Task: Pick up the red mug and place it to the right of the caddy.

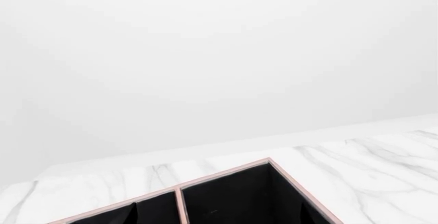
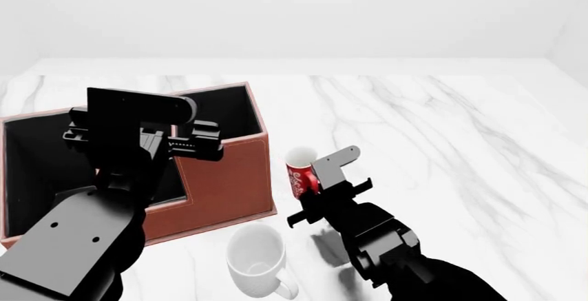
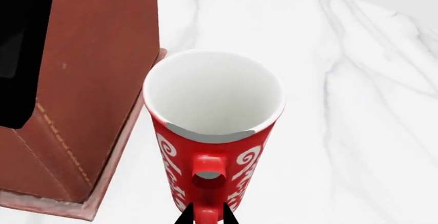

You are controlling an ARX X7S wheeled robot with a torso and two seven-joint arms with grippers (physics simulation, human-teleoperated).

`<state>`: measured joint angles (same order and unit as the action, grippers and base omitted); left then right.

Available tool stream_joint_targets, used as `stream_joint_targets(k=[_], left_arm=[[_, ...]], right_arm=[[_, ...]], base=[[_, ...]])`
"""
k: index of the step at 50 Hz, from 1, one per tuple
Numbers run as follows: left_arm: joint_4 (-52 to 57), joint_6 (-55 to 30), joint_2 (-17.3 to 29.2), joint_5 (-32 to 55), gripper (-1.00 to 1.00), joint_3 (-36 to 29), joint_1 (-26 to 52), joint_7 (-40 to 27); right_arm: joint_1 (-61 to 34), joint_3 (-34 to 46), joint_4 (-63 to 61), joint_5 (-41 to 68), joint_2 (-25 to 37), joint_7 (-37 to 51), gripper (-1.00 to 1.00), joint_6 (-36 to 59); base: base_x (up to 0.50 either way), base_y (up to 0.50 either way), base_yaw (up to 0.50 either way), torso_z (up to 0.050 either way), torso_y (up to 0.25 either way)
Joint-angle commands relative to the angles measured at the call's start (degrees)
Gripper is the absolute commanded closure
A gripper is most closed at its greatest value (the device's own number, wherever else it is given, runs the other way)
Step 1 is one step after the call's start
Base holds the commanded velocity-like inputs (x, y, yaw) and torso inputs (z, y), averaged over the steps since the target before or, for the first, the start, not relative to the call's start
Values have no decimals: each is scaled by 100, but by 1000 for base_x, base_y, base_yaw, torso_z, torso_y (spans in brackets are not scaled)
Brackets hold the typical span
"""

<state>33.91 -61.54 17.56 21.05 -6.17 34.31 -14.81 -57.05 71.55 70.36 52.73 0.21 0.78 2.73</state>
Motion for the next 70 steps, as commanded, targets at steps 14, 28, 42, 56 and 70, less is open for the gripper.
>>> stream_joint_targets(k=[14,28,42,56,70], left_arm=[[7,29,35,51,-100,10,-38,-41],[-30,76,43,74,-100,-4,-62,-55],[-34,115,69,87,-100,3,-93,-83],[59,102,125,153,-100,103,-160,-99],[12,160,137,155,-100,58,-166,-113]], right_arm=[[-183,1159,125,870,-20,220,-100,175],[-176,1140,-266,1040,250,271,-100,216],[181,913,-7101,1813,4305,2341,-100,709],[1016,-614,-9287,546,6077,4499,-100,-2757],[1208,-688,-9637,478,6260,4316,-100,-3180]], base=[[0,0,0,0,0],[0,0,0,0,0],[0,0,0,0,0],[0,0,0,0,0],[0,0,0,0,0]])
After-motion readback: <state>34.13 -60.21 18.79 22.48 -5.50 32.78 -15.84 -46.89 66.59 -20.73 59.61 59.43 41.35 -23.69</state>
